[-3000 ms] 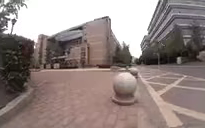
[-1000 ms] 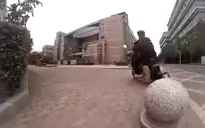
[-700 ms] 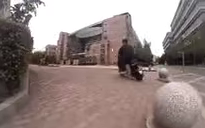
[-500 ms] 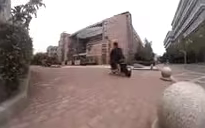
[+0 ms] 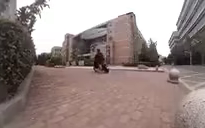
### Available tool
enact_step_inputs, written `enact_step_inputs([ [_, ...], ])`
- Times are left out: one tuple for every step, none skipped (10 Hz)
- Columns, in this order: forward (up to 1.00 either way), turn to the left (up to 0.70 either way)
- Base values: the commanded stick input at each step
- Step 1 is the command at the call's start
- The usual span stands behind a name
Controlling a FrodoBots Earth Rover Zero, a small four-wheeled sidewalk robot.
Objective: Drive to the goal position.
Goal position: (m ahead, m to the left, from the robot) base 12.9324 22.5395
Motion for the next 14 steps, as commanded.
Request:
enact_step_inputs([
  [0.45, 0.27],
  [0.45, 0.27],
  [0.45, 0.27],
  [0.45, 0.27],
  [0.45, 0.27],
  [0.45, 0.27],
  [0.45, 0.27],
  [0.45, 0.27],
  [0.45, 0.27],
  [0.45, 0.27],
  [0.45, 0.27],
  [0.45, 0.27],
  [0.45, 0.27],
  [0.45, 0.27],
])
